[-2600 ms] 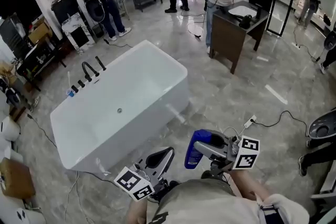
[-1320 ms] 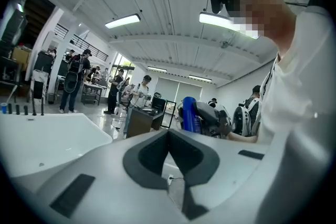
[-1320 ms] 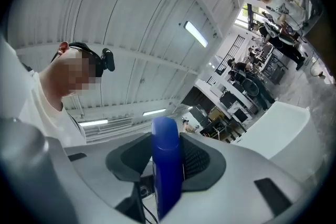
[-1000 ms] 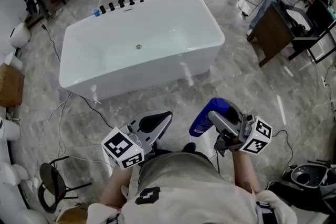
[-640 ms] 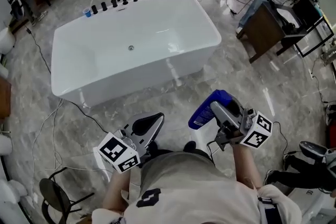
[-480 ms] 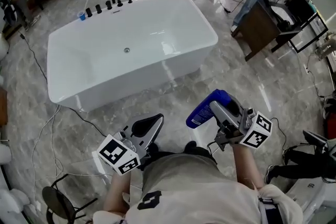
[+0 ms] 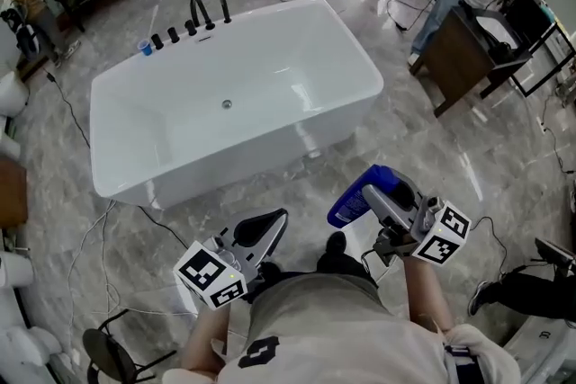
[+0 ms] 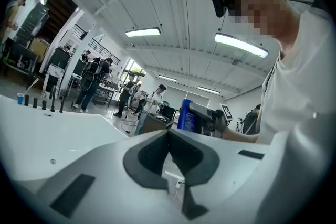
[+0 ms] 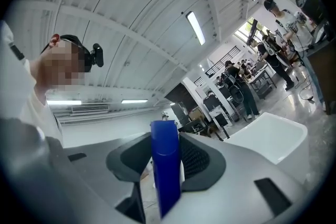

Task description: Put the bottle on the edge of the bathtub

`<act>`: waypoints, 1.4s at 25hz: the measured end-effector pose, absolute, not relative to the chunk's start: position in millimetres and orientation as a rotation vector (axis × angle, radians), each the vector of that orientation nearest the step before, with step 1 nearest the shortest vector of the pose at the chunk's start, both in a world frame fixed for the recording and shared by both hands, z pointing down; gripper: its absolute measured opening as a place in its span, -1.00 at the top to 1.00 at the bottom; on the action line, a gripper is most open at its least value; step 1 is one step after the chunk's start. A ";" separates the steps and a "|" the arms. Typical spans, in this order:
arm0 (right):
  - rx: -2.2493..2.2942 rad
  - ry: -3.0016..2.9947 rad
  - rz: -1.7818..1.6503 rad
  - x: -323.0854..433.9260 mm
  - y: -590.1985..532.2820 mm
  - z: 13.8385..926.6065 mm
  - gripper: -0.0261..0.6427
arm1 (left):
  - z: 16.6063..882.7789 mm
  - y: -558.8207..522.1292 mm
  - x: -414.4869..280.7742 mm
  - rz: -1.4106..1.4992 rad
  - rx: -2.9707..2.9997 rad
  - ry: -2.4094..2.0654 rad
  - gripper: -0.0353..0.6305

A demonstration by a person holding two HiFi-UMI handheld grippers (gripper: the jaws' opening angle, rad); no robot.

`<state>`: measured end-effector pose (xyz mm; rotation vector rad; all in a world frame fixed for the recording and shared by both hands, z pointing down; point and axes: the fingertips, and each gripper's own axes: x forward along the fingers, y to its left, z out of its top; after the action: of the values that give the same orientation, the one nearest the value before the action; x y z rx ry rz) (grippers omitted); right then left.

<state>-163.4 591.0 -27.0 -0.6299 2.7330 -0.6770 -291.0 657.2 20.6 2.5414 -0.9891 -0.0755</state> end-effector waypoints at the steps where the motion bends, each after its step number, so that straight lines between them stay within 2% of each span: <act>1: -0.618 2.740 -0.675 -157.7 580.2 -24.4 0.42 | 19.8 646.7 -283.1 -0.059 2.541 -1.001 0.73; 18: -0.514 2.781 -0.687 11.8 458.4 -9.3 0.42 | 7.5 514.9 -92.1 0.048 2.568 -1.033 0.73; 29: -0.668 2.733 -0.668 51.7 411.2 4.5 0.42 | 25.7 456.7 -47.4 0.105 2.597 -0.866 0.72; 35: -0.991 2.699 -0.563 71.5 345.8 28.1 0.43 | 43.4 405.7 -44.4 0.077 2.603 -0.762 0.72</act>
<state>71.5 345.8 28.1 -0.9906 2.6989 -0.5629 -44.4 405.7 43.4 2.6025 -0.7620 0.0774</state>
